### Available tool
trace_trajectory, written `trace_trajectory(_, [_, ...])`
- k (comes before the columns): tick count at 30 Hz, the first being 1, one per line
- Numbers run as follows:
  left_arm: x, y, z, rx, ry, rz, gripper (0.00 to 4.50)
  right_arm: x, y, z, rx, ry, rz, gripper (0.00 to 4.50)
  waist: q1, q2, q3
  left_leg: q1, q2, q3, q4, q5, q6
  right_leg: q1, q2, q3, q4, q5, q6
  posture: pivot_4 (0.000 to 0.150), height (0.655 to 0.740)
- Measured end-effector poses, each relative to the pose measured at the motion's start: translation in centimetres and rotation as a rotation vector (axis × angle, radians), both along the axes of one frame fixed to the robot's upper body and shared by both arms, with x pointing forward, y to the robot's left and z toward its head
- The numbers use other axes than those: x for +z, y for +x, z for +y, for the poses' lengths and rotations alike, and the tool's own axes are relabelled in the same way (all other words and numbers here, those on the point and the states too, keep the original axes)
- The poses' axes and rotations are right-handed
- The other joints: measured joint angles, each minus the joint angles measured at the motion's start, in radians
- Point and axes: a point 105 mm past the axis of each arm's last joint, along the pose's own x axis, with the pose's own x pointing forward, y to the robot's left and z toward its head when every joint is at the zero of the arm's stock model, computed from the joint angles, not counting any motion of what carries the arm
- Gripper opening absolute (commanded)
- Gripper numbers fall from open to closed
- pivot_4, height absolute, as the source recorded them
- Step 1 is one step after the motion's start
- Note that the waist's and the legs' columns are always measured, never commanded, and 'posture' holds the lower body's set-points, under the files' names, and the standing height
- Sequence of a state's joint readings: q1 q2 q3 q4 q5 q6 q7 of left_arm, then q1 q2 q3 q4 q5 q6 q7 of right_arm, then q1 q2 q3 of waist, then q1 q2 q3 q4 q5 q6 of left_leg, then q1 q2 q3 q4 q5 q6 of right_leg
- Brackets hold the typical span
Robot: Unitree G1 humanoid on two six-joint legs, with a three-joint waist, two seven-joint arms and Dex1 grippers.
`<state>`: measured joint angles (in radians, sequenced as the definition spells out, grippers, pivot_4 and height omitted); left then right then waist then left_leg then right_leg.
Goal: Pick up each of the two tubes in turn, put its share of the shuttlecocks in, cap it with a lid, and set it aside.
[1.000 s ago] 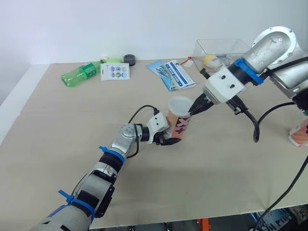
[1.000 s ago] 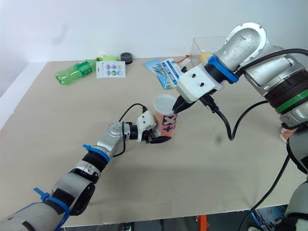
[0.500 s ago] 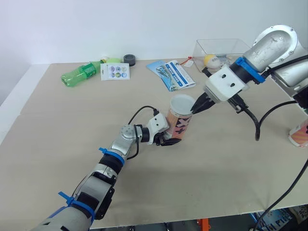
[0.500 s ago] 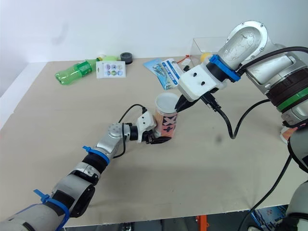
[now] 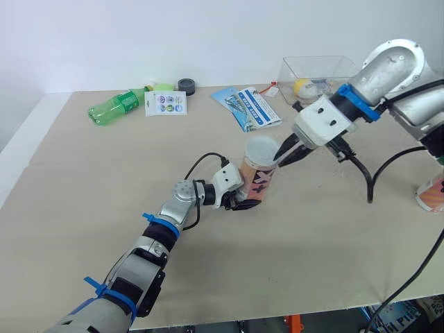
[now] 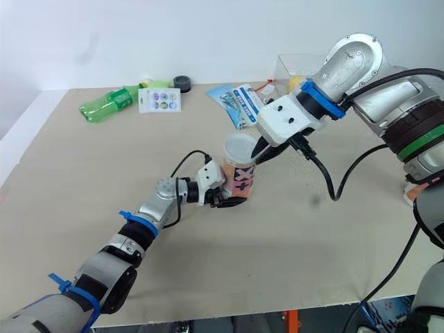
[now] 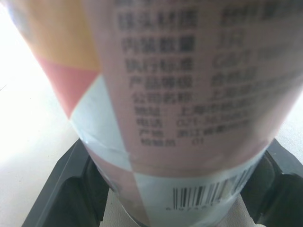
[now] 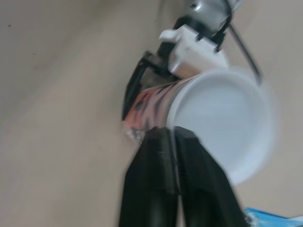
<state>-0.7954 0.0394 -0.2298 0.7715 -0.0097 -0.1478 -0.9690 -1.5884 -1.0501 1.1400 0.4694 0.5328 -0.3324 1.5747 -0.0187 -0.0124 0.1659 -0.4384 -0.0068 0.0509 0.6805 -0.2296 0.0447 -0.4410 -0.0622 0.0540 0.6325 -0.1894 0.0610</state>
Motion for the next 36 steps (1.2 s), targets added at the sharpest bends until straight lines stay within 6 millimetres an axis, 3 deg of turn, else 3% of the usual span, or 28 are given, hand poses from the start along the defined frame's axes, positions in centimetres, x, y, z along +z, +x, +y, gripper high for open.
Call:
trace_trajectory(8, [0.0,-0.1,0.0,0.0,-0.001,0.002,3.05,0.6,-0.4,0.0,-0.031,0.053,0.039,1.85,0.0,0.0,0.0,0.0,0.0,0.0,0.0,0.0,0.0,0.0,0.0,0.0,0.0,0.0,0.0,0.15,0.74])
trace_trajectory(15, [-0.1,-0.1,0.0,0.0,-0.004,0.003,3.05,5.1,-0.7,2.1,-0.091,0.45,0.196,1.85,0.001,0.0,0.0,0.001,0.001,-0.001,0.0,0.0,0.0,0.001,0.0,-0.001,0.0,0.0,-0.001,0.15,0.74])
trace_trajectory(17, [0.0,-0.1,-0.1,-0.001,-0.007,0.004,3.05,5.5,0.1,2.2,-0.151,0.584,0.277,0.99,0.001,-0.001,-0.001,0.0,0.001,-0.001,0.0,0.0,0.0,0.001,-0.001,-0.001,0.0,0.001,-0.001,0.15,0.74])
trace_trajectory(19, [-0.1,-0.2,-0.1,-0.002,-0.009,0.005,3.05,4.9,0.7,2.0,-0.214,0.657,0.323,0.08,0.003,-0.001,-0.001,0.0,0.001,-0.002,0.0,0.0,-0.001,0.001,-0.004,-0.002,0.001,0.001,-0.001,0.15,0.74])
trace_trajectory(20, [-0.1,-0.2,-0.1,-0.002,-0.011,0.005,3.05,4.3,1.1,2.0,-0.251,0.692,0.343,0.03,0.004,-0.001,-0.001,-0.001,0.001,-0.002,0.0,0.0,-0.001,0.001,-0.005,-0.003,0.001,0.001,-0.001,0.15,0.74])
trace_trajectory(26, [0.0,-0.2,-0.1,-0.008,-0.016,0.006,3.05,0.2,1.9,1.5,-0.368,0.725,0.391,0.03,0.009,-0.001,-0.001,-0.002,0.0,-0.001,-0.001,0.0,-0.002,0.0,-0.005,-0.009,0.001,0.001,0.0,0.15,0.74])
trace_trajectory(36, [-0.1,-0.2,0.1,-0.006,-0.011,0.007,3.05,-1.6,1.8,1.0,-0.391,0.652,0.382,0.03,0.012,-0.001,-0.001,-0.001,0.001,0.0,0.001,0.0,-0.001,0.001,0.003,-0.008,0.002,0.002,0.001,0.15,0.74])
